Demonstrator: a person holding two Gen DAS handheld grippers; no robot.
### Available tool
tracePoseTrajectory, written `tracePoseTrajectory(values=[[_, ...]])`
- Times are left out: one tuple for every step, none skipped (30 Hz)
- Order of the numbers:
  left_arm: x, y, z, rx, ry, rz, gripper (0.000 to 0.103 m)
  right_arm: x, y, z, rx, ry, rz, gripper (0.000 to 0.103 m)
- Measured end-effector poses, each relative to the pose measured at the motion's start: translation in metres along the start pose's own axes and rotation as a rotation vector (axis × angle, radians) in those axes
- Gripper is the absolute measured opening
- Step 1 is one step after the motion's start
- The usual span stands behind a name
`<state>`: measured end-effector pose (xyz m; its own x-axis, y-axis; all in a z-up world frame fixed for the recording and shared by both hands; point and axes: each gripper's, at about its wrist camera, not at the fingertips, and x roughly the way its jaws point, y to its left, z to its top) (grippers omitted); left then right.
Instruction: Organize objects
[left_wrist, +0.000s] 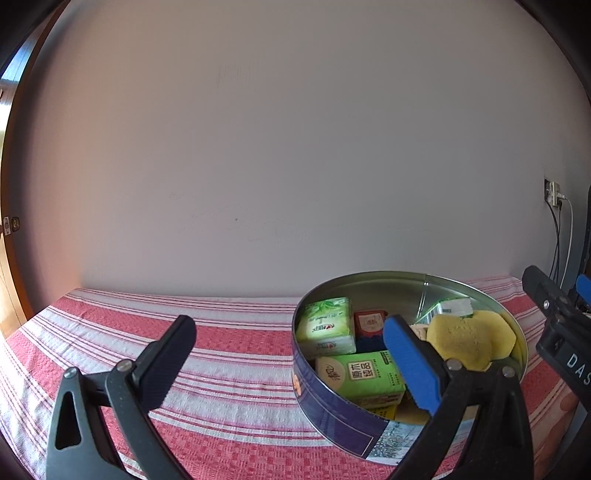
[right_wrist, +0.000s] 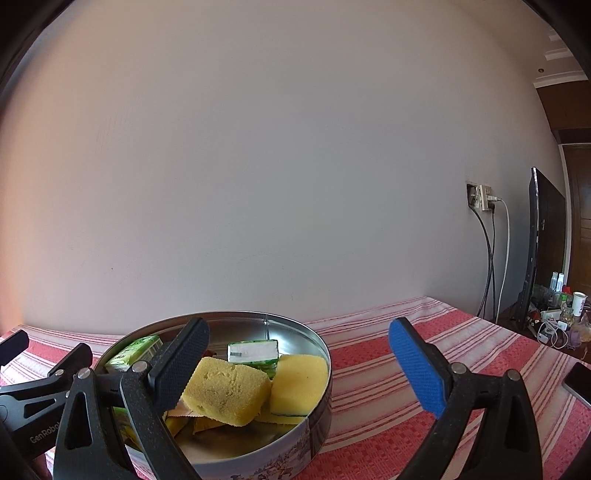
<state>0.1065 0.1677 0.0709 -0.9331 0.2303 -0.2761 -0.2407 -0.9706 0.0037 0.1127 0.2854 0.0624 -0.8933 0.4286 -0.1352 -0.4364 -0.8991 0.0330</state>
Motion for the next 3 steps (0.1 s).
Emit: tracePoseTrajectory(values=[[-0.0002, -0.0005, 0.0005, 0.001, 0.001, 0.0, 0.103, 0.0004, 0.0002, -0.0008, -0.001, 0.0, -0.002, 0.099], [-0.0001, -0.0003, 0.0008, 0.001, 0.003, -0.002, 0.103, 0.0022, -0.0009, -0.0013, -0.002, 0.001, -0.003, 0.099], [0.0001, -0.0003, 0.0008, 0.001, 0.005, -0.003, 0.103, 0.0025, -0.0009, -0.0014, -0.002, 0.001, -0.004, 0.099]])
